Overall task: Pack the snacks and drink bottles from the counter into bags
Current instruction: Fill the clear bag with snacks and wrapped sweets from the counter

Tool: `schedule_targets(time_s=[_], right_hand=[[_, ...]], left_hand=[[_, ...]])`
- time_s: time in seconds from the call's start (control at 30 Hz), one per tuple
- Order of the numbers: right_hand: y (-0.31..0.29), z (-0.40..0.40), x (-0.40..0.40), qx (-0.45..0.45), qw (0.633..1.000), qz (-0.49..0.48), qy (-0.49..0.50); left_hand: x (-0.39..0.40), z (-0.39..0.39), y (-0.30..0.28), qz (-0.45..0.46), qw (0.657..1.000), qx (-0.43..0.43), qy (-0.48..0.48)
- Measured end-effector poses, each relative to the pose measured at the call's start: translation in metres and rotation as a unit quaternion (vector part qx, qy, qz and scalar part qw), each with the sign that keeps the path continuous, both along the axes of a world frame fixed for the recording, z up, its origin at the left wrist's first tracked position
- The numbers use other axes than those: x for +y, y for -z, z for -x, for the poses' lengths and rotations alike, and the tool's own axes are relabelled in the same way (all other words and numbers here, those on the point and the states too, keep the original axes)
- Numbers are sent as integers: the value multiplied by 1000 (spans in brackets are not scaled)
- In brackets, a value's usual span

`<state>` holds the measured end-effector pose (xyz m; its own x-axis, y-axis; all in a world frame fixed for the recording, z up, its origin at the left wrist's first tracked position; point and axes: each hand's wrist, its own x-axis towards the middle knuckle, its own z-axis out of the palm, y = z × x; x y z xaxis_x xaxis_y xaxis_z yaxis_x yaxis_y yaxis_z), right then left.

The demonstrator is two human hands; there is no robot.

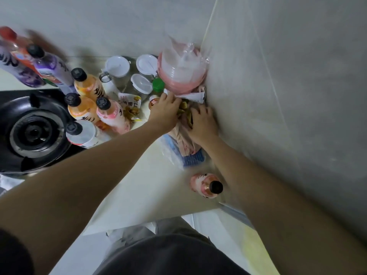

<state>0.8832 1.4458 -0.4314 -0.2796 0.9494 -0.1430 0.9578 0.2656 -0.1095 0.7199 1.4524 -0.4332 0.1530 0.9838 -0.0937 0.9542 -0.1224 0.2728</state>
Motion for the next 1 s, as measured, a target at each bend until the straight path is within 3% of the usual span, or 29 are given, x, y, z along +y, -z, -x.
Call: schedule_targets(time_s=[0.13, 0.33, 0.63, 0.83, 1.0], right_hand=[[-3, 5, -1, -94, 995, -13, 10], [-6, 7, -10, -86, 994, -69, 25], [-30, 4, -23, -126, 992, -15, 0], [-54, 19, -49, -44, 994, -90, 39], [-65, 54, -95, 198, 968, -57, 141]], left_hand=[[2, 1, 6, -5, 1000, 13, -6], [-9, 11, 3, -22, 1000, -10, 8], [-45, 29, -15, -58, 997, -60, -3], [-99, 49, -41, -85, 987, -138, -11], [-160, 88, -54, -68, 983, -164, -38]])
